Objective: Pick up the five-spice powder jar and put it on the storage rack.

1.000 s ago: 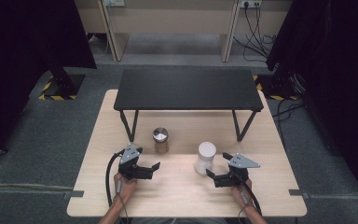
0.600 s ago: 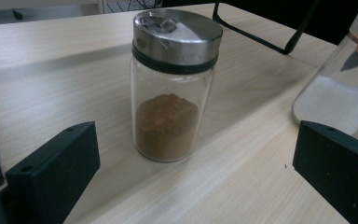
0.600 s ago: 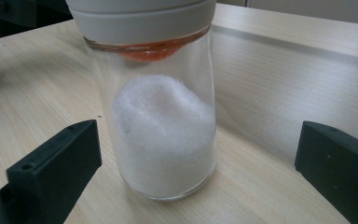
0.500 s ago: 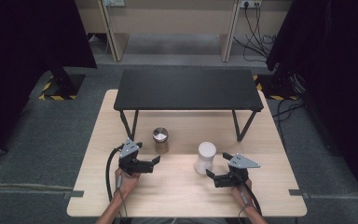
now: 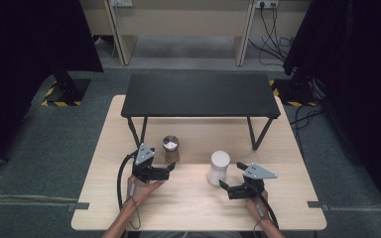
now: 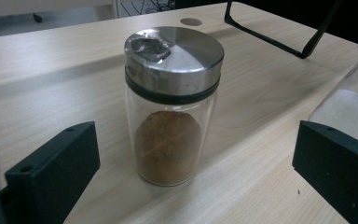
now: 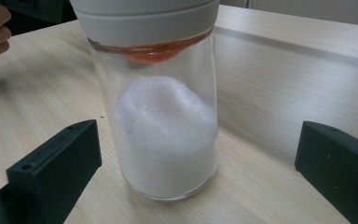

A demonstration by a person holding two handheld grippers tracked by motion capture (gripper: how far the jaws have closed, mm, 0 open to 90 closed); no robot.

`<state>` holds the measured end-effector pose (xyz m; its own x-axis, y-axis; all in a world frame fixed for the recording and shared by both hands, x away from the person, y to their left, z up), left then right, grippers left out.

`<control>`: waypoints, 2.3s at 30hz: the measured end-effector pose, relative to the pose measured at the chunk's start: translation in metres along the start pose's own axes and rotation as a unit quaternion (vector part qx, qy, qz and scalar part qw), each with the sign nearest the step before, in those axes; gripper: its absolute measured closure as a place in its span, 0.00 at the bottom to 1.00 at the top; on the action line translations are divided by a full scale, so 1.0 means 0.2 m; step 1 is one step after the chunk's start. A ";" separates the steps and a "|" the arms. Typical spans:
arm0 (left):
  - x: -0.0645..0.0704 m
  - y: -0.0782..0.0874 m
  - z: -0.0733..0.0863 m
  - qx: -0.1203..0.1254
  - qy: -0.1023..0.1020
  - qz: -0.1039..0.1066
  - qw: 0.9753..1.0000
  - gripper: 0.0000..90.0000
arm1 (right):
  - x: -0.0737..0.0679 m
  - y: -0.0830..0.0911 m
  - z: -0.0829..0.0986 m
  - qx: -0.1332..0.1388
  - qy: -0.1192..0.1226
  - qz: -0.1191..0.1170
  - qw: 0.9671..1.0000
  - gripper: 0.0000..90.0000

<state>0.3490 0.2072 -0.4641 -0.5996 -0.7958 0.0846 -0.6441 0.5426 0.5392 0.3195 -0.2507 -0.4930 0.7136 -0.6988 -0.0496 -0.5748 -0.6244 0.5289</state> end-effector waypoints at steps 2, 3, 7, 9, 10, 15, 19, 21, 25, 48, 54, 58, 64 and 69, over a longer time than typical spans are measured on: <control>-0.01 -0.01 -0.01 0.005 0.000 -0.002 1.000 0.00 | 0.00 0.00 0.00 0.001 0.000 -0.001 1.000 0.00; -0.01 -0.01 -0.03 0.003 0.005 -0.005 1.000 0.00 | 0.00 0.00 0.00 0.001 0.000 -0.002 1.000 0.00; -0.01 -0.04 -0.07 -0.002 0.005 -0.015 1.000 0.01 | 0.00 0.00 0.00 0.002 -0.001 -0.002 1.000 0.00; 0.00 -0.05 -0.08 -0.004 0.005 -0.019 1.000 0.01 | 0.00 0.00 0.00 0.002 0.000 -0.003 1.000 0.00; 0.00 -0.06 -0.08 -0.003 0.007 -0.020 1.000 0.01 | 0.00 0.00 0.00 0.002 -0.001 -0.003 1.000 0.00; -0.01 -0.10 -0.09 -0.009 0.006 -0.034 0.999 0.01 | 0.00 0.00 0.00 0.003 -0.001 -0.004 1.000 0.01; -0.02 -0.13 -0.10 -0.010 0.013 -0.036 0.999 0.02 | 0.00 0.00 0.00 0.002 -0.001 -0.004 1.000 0.00; -0.01 -0.14 -0.11 -0.012 0.008 -0.037 0.999 0.02 | 0.00 0.00 0.00 0.002 -0.001 -0.004 1.000 0.01; 0.01 -0.16 -0.14 -0.012 0.001 -0.044 0.999 0.04 | 0.00 0.00 0.00 0.002 -0.001 -0.004 1.000 0.00; 0.01 -0.26 -0.16 -0.033 0.010 -0.063 0.997 0.18 | 0.00 0.00 0.00 0.003 -0.001 -0.004 1.000 0.01; 0.00 -0.29 -0.15 -0.038 0.003 -0.049 0.998 0.30 | 0.00 0.00 0.00 0.003 -0.001 -0.004 1.000 0.01; 0.02 -0.29 -0.14 -0.034 0.000 -0.054 0.998 0.34 | 0.00 0.00 0.00 0.003 -0.002 -0.005 1.000 0.01; 0.02 -0.29 -0.14 -0.031 0.000 -0.055 0.998 0.34 | 0.00 0.00 0.00 0.003 -0.001 -0.005 1.000 0.01; 0.01 -0.29 -0.14 -0.033 -0.001 -0.052 0.998 0.34 | 0.00 0.00 0.00 0.003 -0.001 -0.005 1.000 0.01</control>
<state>0.3980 0.1668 -0.4713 -0.5320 -0.8464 0.0235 -0.6702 0.4378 0.5993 0.3195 -0.2517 -0.4932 0.7180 -0.6938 -0.0561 -0.5709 -0.6332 0.5226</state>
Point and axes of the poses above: each handheld gripper's, and its own axes: y roughly backward along the jaws, z roughly out of its underside, x roughly to its right, the point moved 7 cm from there along -y, roughly forward along the jaws, and after that the axes turned 9 degrees about -x, right-handed, at the moved point
